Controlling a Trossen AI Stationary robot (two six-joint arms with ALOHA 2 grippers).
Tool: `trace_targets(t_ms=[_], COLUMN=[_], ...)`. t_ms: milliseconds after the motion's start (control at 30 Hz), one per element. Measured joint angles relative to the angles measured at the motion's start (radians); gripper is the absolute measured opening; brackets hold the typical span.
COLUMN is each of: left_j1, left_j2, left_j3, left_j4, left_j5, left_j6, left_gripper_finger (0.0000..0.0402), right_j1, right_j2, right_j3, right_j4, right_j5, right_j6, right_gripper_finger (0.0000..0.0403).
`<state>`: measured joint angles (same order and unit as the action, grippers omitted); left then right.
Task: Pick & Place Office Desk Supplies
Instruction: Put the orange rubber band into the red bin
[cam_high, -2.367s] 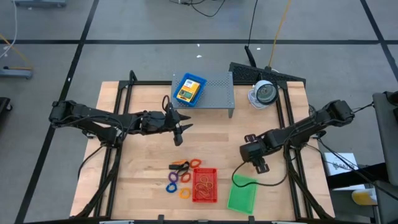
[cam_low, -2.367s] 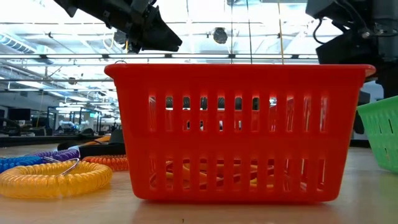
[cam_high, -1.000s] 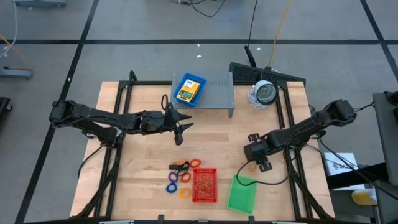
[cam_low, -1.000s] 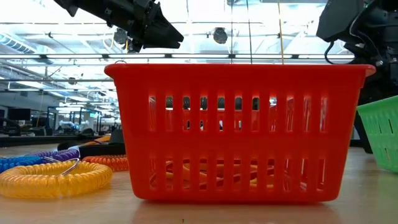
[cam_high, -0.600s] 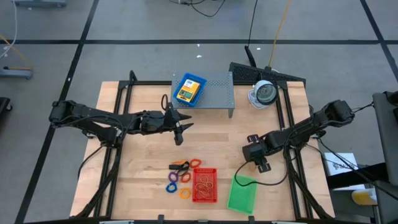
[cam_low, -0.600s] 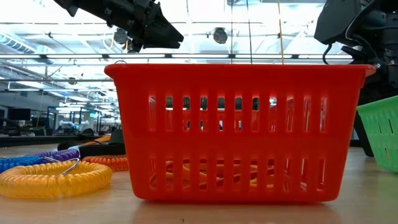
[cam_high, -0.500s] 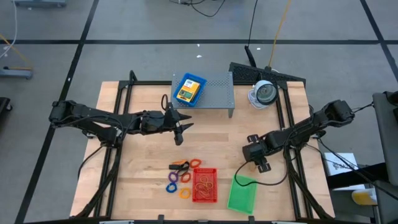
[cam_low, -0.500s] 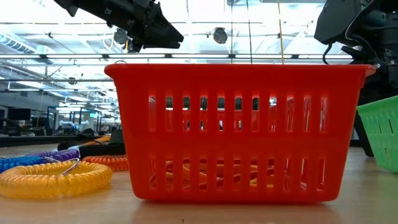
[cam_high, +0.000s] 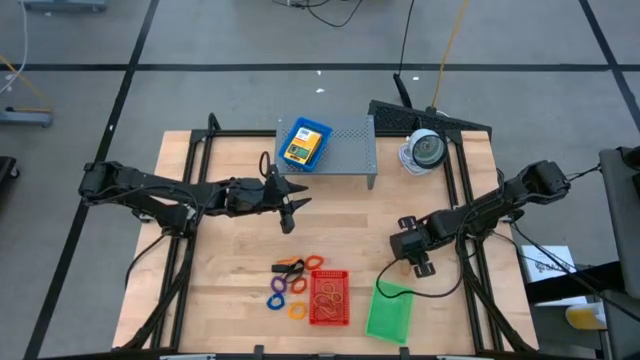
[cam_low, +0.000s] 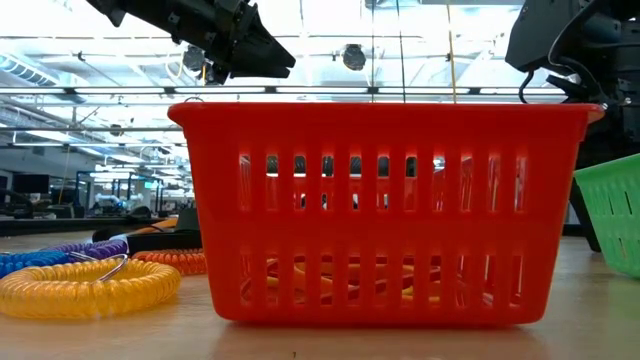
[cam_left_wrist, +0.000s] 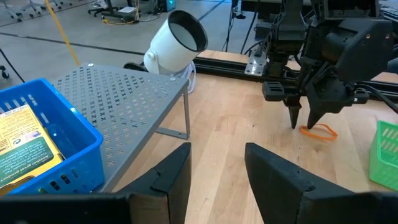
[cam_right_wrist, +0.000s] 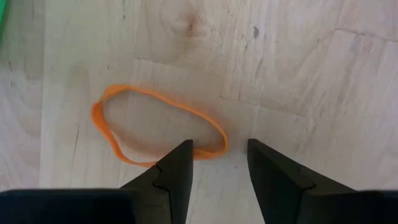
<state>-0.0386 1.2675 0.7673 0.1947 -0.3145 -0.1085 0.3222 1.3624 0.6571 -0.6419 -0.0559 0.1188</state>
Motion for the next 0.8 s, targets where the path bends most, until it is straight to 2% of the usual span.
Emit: trace_targets(t_ms=[300,467,633,800], left_j1=[0.0,0.0,0.0,0.0], left_j2=[0.0,0.0,0.0,0.0], left_j3=[0.0,0.0,0.0,0.0], left_j4=[0.0,0.0,0.0,0.0], left_j5=[0.0,0.0,0.0,0.0], left_j6=[0.0,0.0,0.0,0.0], left_gripper_finger=[0.0157,0.0157,0.0157,0.0157], right_j1=[0.002,0.004,0.006,0.006], right_j2=[0.111,0.15,0.128,0.088], right_j3=[-0.001,-0.001,-0.002,-0.002], right_j4=[-0.014,-0.036,-0.021,0.016], right_j5=[-0.029,-0.03,-0.004,0.032], right_j6=[-0.008,-0.038,-0.053,-0.048], right_gripper_finger=[0.0137,0.0124,0.0089,0.003])
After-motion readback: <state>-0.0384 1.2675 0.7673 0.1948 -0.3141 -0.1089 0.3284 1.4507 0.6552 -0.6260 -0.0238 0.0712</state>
